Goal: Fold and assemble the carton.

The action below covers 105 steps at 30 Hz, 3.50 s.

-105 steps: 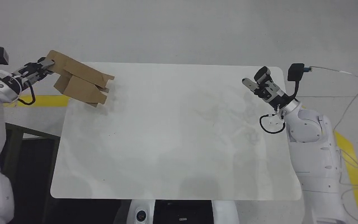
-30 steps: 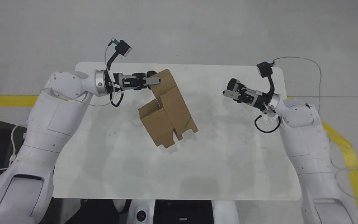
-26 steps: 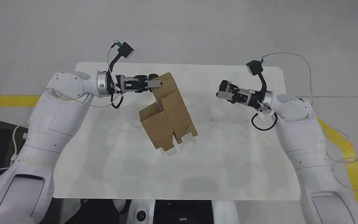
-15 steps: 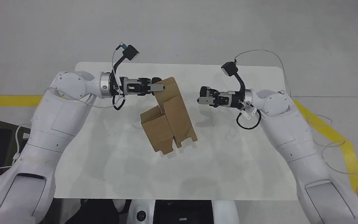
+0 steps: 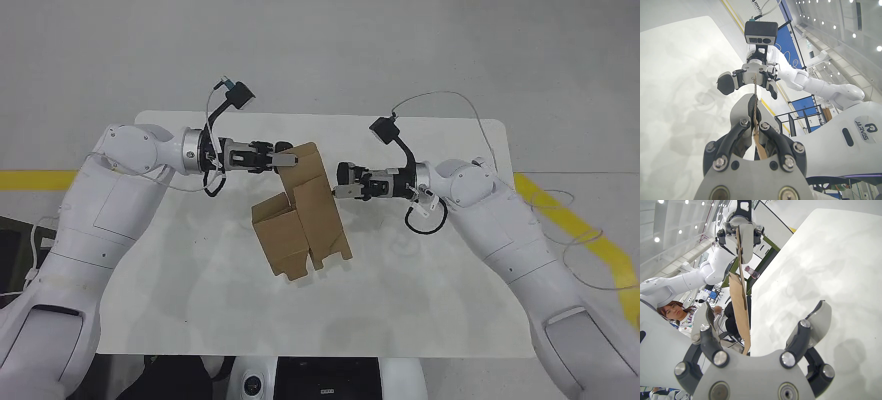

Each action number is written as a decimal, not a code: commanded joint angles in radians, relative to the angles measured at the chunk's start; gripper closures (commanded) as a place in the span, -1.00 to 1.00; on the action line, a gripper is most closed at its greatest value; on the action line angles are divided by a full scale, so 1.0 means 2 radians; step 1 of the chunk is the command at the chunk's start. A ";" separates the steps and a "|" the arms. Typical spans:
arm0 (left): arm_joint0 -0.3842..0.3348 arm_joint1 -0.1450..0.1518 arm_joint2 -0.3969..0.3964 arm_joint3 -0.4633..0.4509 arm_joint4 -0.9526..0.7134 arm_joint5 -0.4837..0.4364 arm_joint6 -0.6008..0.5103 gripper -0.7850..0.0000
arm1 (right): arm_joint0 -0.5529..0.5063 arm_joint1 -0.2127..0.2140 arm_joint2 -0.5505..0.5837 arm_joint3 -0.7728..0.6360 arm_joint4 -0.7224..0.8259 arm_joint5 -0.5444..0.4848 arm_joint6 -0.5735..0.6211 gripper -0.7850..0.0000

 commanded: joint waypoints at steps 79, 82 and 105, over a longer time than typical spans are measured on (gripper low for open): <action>0.047 0.025 -0.022 0.041 -0.083 -0.021 0.034 -1.00 | -0.050 -0.009 0.058 -0.041 0.073 0.159 -0.118 1.00; 0.057 0.025 -0.024 0.028 -0.084 -0.011 0.036 -1.00 | -0.051 -0.012 0.060 -0.043 0.068 0.162 -0.126 1.00; 0.092 0.017 -0.020 -0.025 -0.053 0.039 0.056 1.00 | -0.066 -0.025 0.080 -0.037 0.049 0.155 -0.141 1.00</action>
